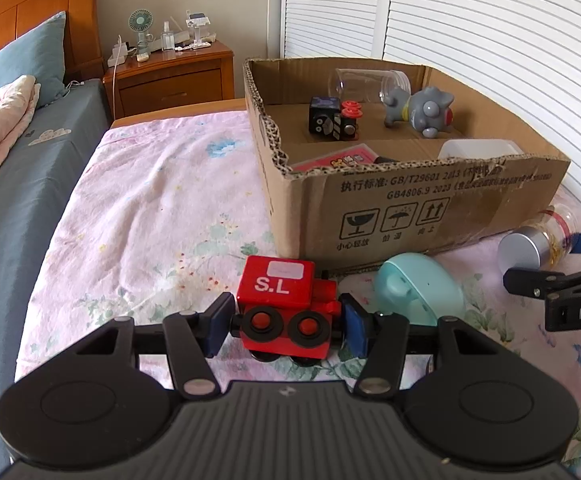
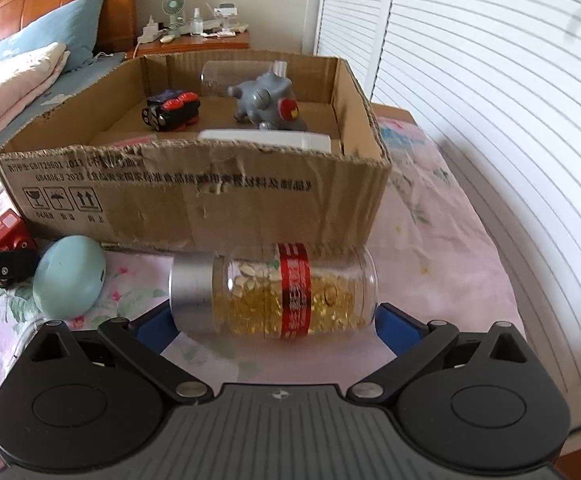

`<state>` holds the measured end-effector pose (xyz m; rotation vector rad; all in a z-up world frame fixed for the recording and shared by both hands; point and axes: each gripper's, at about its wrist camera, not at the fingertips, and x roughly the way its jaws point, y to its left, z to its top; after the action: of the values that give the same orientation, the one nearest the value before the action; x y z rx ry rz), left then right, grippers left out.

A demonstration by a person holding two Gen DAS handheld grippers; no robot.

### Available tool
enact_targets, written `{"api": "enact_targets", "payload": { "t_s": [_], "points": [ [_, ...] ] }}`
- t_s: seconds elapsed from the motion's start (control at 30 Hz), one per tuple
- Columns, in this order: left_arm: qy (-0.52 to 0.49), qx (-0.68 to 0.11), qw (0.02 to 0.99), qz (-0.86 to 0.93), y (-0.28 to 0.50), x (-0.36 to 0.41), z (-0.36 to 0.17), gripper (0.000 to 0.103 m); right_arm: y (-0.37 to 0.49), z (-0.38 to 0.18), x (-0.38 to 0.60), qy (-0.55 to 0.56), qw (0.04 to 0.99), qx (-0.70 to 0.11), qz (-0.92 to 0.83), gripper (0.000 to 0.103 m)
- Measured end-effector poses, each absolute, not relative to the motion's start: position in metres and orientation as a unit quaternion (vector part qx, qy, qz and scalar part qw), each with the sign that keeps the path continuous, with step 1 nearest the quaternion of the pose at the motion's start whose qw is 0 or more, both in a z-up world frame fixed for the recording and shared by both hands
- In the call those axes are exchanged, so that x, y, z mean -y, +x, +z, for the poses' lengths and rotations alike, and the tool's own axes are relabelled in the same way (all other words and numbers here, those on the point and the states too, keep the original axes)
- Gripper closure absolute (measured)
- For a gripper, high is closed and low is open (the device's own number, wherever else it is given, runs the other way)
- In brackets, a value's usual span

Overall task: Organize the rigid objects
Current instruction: 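Close the left gripper on the red toy car while the right grasps the capsule bottle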

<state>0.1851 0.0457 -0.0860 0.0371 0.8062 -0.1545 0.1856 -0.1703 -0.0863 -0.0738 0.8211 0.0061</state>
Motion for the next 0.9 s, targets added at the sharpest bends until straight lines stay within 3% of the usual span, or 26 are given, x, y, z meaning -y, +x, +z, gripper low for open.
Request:
{"api": "enact_targets", "payload": {
  "t_s": [0.2,0.3,0.9],
  "points": [
    [0.018,-0.392,0.917,-0.076,0.1861,-0.0463,-0.0859,0.047,0.1901,-0.0801,0.1685,-0.03,0.92,-0.391,0.017,0.0],
    [0.017,-0.392,0.917,-0.074,0.1867,-0.046,-0.0859,0.047,0.1915,-0.08,0.1673,-0.037,0.92,-0.391,0.013,0.006],
    [0.019,-0.395,0.916,-0.068,0.19,-0.0478,-0.0855,0.045,0.1906,-0.0775,0.1693,-0.031,0.918,-0.394,0.02,0.005]
  ]
}}
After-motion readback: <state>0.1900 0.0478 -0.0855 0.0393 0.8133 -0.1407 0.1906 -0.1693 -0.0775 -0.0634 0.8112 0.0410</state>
